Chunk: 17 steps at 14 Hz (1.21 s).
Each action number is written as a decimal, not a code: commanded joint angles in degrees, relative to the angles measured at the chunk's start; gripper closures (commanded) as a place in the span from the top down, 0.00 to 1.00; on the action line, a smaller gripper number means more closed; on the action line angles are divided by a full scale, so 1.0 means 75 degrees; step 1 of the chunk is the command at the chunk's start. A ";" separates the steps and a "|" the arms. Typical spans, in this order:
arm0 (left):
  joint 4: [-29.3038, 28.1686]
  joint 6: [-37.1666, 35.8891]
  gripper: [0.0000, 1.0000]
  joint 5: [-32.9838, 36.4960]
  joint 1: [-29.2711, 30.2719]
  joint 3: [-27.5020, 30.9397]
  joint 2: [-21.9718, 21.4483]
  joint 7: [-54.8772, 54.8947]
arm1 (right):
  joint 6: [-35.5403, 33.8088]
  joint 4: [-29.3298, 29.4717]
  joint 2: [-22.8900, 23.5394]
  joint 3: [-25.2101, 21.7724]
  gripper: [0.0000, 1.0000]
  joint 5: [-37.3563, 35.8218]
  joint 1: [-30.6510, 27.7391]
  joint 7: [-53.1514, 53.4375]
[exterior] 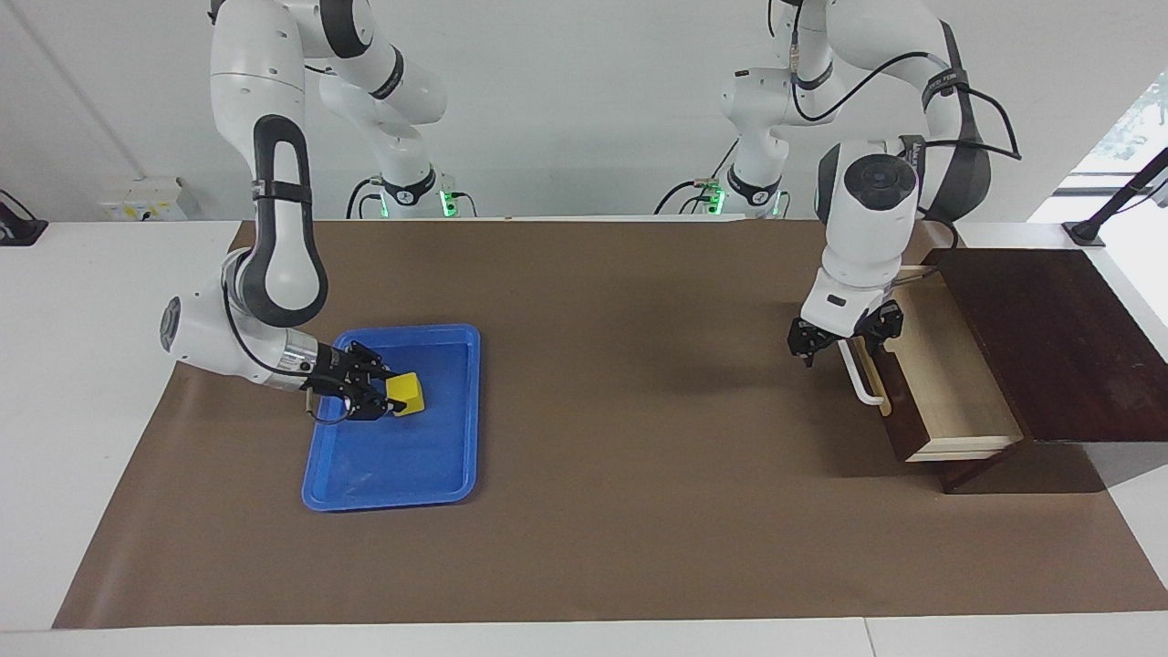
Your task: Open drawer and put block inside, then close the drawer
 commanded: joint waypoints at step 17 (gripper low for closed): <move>0.0774 -0.0985 1.00 -0.2232 -0.0613 0.0039 -0.0113 -1.1012 | -0.1092 0.1893 -0.0786 0.0009 0.00 0.0009 0.2029 0.4369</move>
